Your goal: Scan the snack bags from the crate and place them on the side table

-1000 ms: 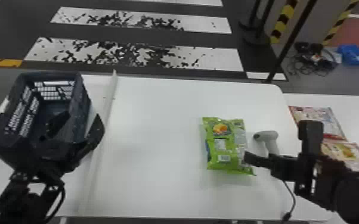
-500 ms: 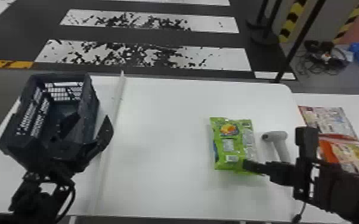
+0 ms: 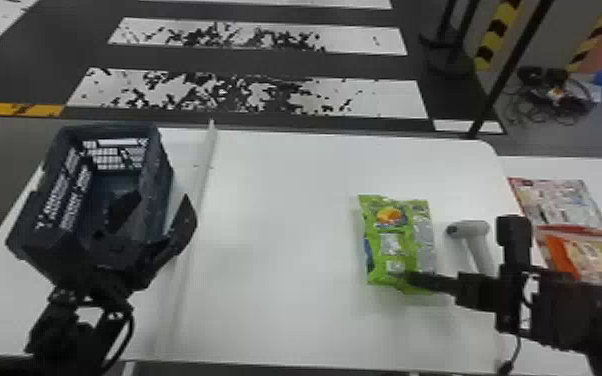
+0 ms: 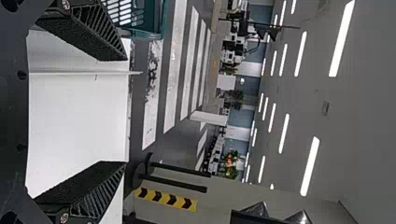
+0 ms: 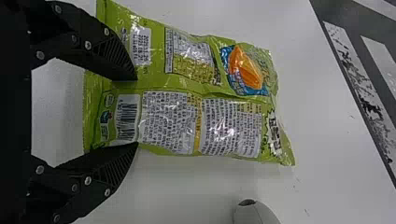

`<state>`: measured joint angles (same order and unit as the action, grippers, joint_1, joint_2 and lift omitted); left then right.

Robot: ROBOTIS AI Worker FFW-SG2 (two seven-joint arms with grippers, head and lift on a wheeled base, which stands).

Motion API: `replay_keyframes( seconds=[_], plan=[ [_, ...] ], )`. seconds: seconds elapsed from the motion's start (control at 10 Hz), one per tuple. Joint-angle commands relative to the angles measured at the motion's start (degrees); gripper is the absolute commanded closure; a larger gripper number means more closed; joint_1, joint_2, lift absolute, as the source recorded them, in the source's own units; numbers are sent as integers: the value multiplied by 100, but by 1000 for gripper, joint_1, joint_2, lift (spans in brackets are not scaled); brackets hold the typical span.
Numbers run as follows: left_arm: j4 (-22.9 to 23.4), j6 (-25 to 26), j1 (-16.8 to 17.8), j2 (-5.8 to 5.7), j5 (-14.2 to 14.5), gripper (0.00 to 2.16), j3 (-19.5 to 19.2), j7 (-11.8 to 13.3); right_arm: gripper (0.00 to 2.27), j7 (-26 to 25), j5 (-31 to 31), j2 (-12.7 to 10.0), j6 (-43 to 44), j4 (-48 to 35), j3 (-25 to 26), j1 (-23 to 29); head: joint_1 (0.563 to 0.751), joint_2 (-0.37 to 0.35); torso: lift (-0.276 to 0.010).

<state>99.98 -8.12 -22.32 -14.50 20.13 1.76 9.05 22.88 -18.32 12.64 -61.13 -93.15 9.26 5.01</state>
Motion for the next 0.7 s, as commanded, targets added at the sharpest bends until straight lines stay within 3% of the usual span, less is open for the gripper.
replay_keyframes(
  seconds=[0.0, 0.6],
  plan=[
    [-5, 0, 0, 0, 0, 80, 0, 0, 2253, 94, 4, 10, 17, -1, 32, 0, 695, -23, -50],
    [-14, 0, 0, 9, 0, 80, 0, -9, 2253, 367, -990, -7, -352, -1513, 1025, 598, 695, -29, -50]
  ],
)
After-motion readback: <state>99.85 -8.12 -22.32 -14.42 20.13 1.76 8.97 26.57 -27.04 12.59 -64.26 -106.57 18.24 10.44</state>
